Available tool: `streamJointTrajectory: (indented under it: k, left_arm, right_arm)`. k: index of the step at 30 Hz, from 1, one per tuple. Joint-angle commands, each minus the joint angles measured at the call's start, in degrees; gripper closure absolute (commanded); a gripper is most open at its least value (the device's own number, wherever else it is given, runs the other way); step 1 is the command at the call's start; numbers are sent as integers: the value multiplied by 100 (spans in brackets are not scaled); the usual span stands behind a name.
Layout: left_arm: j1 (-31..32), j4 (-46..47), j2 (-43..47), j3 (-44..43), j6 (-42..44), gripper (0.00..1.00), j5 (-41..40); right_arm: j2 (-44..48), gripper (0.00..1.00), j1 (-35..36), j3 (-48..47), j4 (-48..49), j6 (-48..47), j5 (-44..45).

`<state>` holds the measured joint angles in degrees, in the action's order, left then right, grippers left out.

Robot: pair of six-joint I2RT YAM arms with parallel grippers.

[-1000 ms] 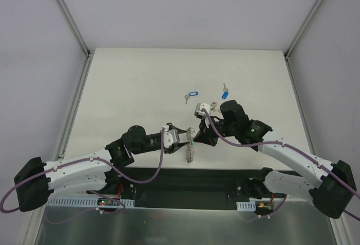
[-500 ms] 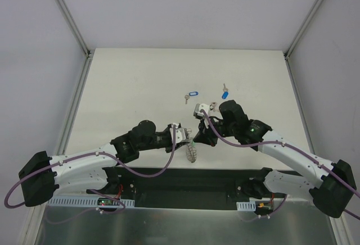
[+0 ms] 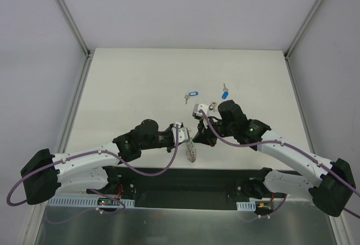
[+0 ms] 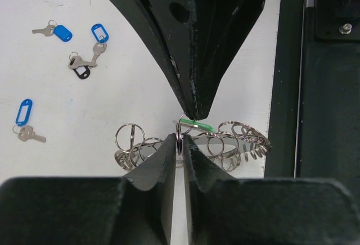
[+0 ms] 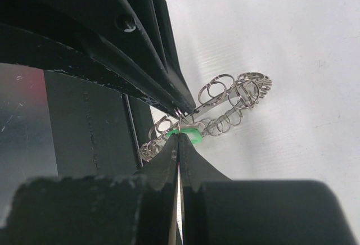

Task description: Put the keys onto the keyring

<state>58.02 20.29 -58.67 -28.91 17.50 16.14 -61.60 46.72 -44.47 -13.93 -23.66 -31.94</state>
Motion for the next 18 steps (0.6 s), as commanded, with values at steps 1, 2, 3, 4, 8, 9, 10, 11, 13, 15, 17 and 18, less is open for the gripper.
streamJointTrajectory:
  k: [1,2,3,4,8,9,10,11,13,15,17,18]
  left_arm:
    - [-36,141,5,-194,43,96,82]
    - [-45,141,14,-168,52,100,47]
    - [-45,133,40,-159,52,100,21]
    - [-45,124,101,-142,52,100,3]
    - [-36,124,269,-54,61,100,-102]
    - [-36,124,286,-45,43,100,-146]
    - [-36,124,356,-28,43,100,-172]
    - [-36,176,383,16,35,100,-190]
    - [-36,264,470,78,17,100,-234]
    - [-36,413,532,183,-27,100,-269]
    - [-36,554,638,280,-44,100,-296]
    - [-36,598,664,315,-53,100,-296]
  right_arm:
    - [-10,99,30,-291,93,-95,13]
    - [8,99,30,-282,93,-104,56]
    - [17,99,22,-264,93,-104,91]
    - [26,99,30,-264,84,-104,127]
    - [26,99,13,-229,49,-113,294]
    - [0,99,4,-220,40,-104,303]
    - [-9,99,-5,-203,49,-104,329]
    - [-36,99,-14,-194,57,-95,338]
    - [-88,99,-31,-159,57,-86,338]
    - [-124,99,-49,-133,84,-69,355]
    - [-168,99,-75,-80,119,-42,338]
    - [-176,99,-101,-53,136,-25,338]
